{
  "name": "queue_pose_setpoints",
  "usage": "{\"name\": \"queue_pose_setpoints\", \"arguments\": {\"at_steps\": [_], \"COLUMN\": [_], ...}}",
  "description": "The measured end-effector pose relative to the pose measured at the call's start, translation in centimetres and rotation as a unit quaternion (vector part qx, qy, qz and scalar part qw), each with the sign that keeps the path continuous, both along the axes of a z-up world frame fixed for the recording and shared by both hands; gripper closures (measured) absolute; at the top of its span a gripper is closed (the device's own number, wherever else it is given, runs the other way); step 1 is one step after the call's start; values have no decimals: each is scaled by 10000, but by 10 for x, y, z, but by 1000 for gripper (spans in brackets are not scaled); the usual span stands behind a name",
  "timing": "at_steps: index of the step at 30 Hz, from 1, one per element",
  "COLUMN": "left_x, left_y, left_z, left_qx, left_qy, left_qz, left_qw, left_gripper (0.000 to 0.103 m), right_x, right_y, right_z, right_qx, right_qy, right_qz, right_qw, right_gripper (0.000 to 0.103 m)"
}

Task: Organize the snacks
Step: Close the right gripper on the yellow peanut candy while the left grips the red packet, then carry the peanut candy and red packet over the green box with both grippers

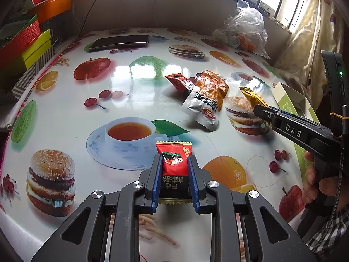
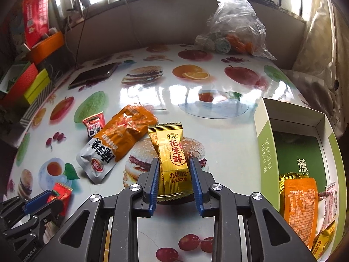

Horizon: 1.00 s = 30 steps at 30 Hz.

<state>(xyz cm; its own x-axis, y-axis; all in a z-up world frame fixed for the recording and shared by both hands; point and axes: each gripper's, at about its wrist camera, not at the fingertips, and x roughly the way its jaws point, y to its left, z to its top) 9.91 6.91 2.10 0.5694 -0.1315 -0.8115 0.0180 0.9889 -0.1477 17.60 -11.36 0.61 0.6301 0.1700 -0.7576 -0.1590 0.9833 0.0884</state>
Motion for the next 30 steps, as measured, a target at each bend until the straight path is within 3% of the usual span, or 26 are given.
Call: {"name": "queue_pose_setpoints", "arguments": {"at_steps": [15,30], "left_x": [-11,-13], "left_y": [-22,-71], "left_z": [30,63], "left_qx": [22,-86], "left_qy": [-286,-603], "left_qz": [-277,-873], "left_qw": [9992,9943], "left_gripper": [79,79], "right_x": [-41,-81], "right_y": [-19,-60], "right_z": [29,58], "right_qx": [257,367], "right_qy": [-226,-532], "right_qz": [-80,-476], "right_qw": [9994,9968], "right_gripper": [77,77]}}
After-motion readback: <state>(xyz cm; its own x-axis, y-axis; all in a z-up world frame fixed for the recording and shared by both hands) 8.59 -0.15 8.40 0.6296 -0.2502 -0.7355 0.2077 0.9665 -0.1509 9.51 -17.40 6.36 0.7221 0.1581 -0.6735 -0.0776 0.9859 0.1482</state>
